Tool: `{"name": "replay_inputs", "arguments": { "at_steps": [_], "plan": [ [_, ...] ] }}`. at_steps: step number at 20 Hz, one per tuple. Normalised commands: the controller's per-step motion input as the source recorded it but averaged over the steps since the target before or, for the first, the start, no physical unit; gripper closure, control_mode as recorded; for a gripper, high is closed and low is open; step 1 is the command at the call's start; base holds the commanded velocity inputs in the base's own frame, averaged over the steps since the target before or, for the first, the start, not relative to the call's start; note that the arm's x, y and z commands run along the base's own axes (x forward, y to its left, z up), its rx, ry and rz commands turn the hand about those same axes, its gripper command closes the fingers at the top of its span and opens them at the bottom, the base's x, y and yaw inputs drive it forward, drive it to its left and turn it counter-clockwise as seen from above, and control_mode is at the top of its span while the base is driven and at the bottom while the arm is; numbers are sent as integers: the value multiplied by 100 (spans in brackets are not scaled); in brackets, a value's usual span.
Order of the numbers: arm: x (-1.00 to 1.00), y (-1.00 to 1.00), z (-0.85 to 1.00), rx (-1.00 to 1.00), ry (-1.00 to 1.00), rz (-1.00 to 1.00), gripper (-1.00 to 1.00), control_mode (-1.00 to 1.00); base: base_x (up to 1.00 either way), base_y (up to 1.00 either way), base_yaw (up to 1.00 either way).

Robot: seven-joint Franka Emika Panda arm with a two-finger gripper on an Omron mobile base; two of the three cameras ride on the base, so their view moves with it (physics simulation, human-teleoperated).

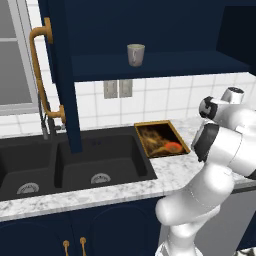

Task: Pick the kettle from the counter and place it on the tray. Then pick the mug from the cabinet and place it on the tray. Then close the cabinet doors.

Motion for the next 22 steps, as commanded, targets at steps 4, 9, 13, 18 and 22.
{"name": "replay_inputs", "arguments": {
  "at_steps": [4, 9, 13, 18, 22],
  "plan": [
    [30, -6, -21, 0, 4, -1, -100, -100, 0, 0, 0],
    [30, -2, -20, 0, 6, -3, -100, -100, 0, 0, 0],
    [33, -9, -22, 0, 4, -1, -100, -100, 0, 0, 0],
    [31, -12, -21, 0, 4, -1, -100, -100, 0, 0, 0],
    [14, -9, -7, 0, 3, -1, 100, -100, 0, 0, 0]
  ]
}}
